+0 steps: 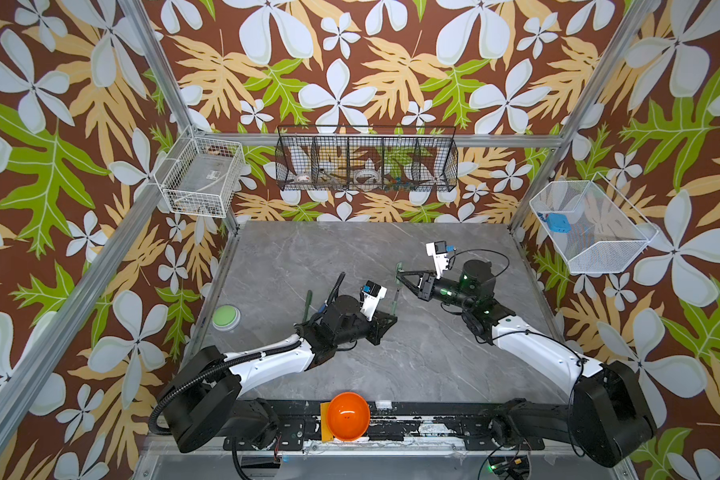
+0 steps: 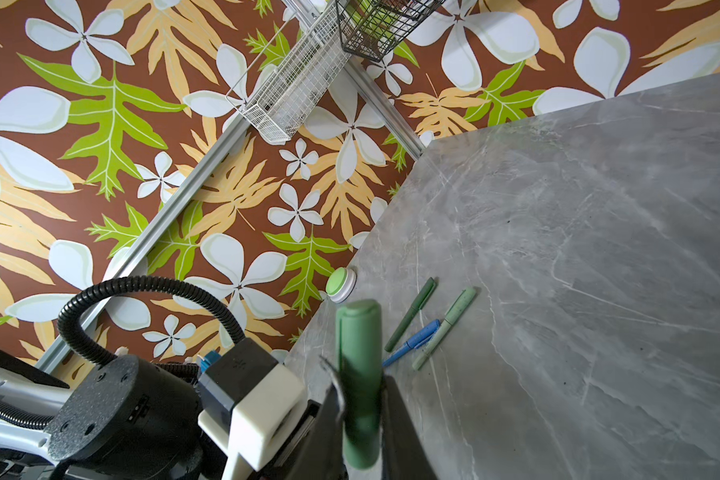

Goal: Insert the pens into the pen caps
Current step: 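Lower the green cap over the pen nib held by the left gripper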

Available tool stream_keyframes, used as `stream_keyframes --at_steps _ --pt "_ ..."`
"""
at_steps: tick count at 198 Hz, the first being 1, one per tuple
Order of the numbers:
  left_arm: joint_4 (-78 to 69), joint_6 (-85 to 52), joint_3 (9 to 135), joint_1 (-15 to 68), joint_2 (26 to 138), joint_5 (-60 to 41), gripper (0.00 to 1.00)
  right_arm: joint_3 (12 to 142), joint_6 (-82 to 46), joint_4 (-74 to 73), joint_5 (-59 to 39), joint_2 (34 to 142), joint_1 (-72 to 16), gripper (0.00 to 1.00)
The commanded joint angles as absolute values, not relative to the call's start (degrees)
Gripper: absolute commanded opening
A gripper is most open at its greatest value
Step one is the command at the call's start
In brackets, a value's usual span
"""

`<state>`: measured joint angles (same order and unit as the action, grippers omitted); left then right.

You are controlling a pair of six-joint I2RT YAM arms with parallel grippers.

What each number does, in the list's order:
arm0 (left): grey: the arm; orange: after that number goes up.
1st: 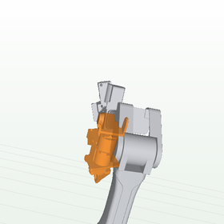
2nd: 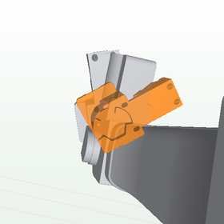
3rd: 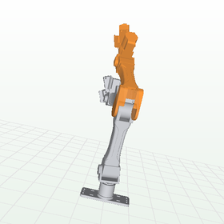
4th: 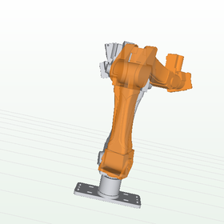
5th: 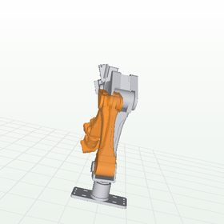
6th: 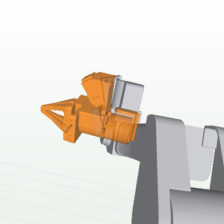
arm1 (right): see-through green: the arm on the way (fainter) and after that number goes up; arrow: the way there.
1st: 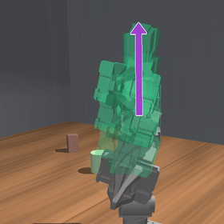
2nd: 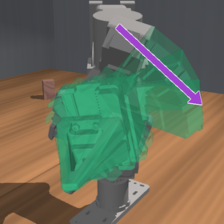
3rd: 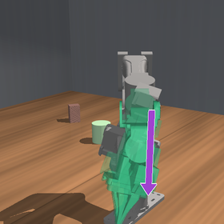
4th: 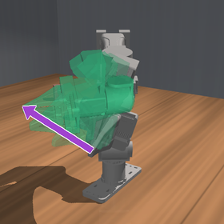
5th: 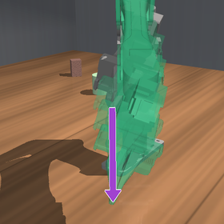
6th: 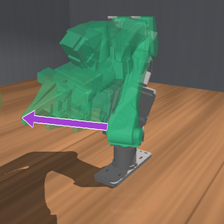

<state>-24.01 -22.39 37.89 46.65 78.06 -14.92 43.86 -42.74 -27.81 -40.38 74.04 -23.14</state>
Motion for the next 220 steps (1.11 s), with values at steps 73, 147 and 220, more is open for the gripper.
stream_keyframes --at_steps 73,147,220 --pt "-26.9 -23.3 37.8 46.9 77.5 -15.1 0.00 41.7 -44.1 -33.4 -38.7 74.2 -23.6 0.15" --pt "-27.9 -23.4 37.8 46.9 77.1 -14.6 0.00 40.0 -44.8 -34.0 -38.7 73.6 -24.1 0.15" --pt "-28.3 -23.1 38.6 46.9 76.9 -12.9 0.00 38.3 -46.6 -36.7 -38.9 72.6 -24.5 0.14"
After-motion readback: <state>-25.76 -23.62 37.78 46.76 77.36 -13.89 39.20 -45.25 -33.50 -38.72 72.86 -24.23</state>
